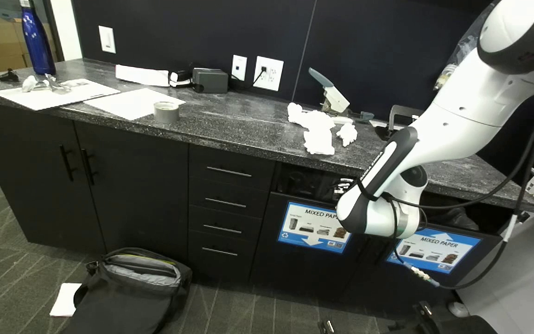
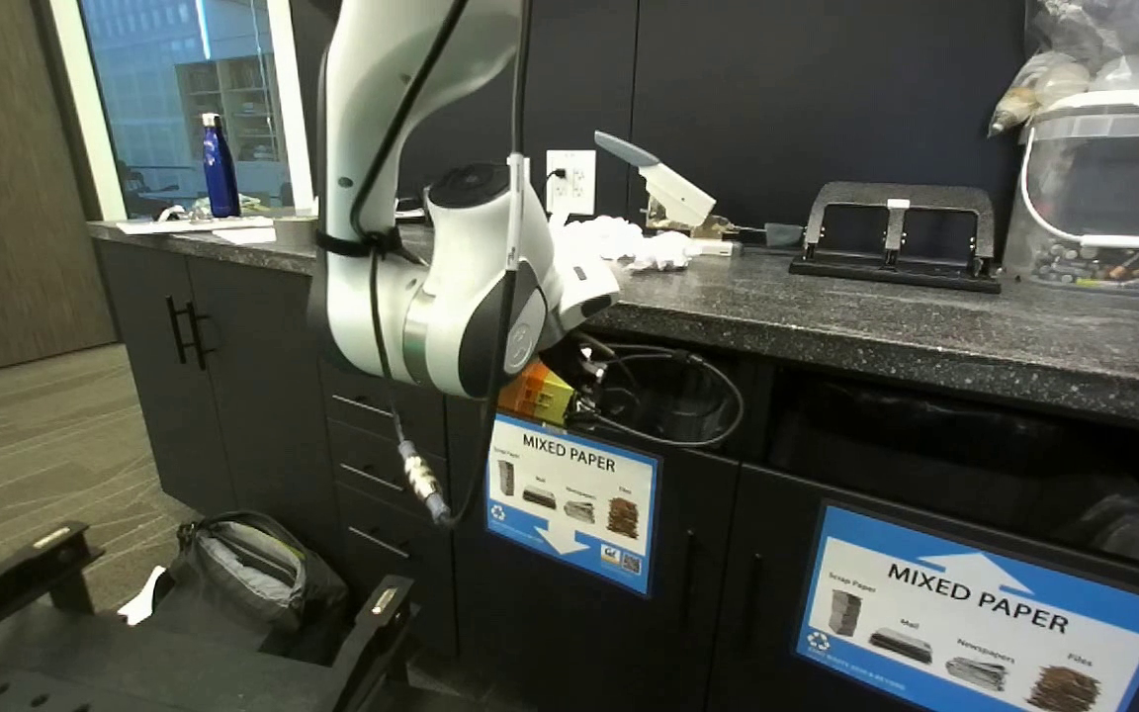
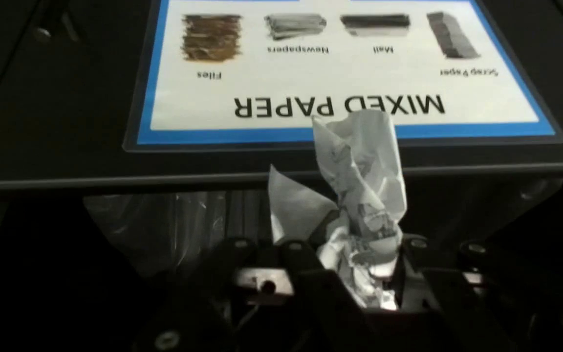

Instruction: Put the papers in the bon to the left

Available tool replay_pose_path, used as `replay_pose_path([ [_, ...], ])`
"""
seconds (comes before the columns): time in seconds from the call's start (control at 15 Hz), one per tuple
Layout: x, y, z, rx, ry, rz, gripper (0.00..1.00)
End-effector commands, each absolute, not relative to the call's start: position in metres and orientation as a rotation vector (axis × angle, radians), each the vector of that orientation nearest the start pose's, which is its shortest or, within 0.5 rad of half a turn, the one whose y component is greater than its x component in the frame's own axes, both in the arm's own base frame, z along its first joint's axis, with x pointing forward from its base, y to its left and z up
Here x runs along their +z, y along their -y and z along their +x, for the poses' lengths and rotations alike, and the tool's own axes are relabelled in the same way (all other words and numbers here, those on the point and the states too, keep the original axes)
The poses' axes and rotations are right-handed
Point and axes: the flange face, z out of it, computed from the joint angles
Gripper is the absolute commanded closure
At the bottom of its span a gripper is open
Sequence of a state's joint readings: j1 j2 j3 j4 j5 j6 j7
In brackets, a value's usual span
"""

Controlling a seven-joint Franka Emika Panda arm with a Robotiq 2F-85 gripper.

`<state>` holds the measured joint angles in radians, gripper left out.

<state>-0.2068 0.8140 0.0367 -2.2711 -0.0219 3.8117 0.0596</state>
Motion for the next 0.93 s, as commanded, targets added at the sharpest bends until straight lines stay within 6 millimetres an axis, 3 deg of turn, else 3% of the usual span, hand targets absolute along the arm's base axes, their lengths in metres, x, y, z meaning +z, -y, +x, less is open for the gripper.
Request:
replay_pose_path([
  [0.0, 0.076, 0.095, 0.548, -1.369, -0.438, -2.797, 0.86],
  [0.53, 0.039, 0.108, 0.586, -1.572, -0.574, -2.673, 0.87],
  [0.6, 0.036, 0.108, 0.589, -1.570, -0.596, -2.661, 0.60],
  [0.73, 0.034, 0.110, 0.595, -1.586, -0.610, -2.656, 0.59],
  [0.87, 0.033, 0.111, 0.598, -1.595, -0.611, -2.658, 0.43],
])
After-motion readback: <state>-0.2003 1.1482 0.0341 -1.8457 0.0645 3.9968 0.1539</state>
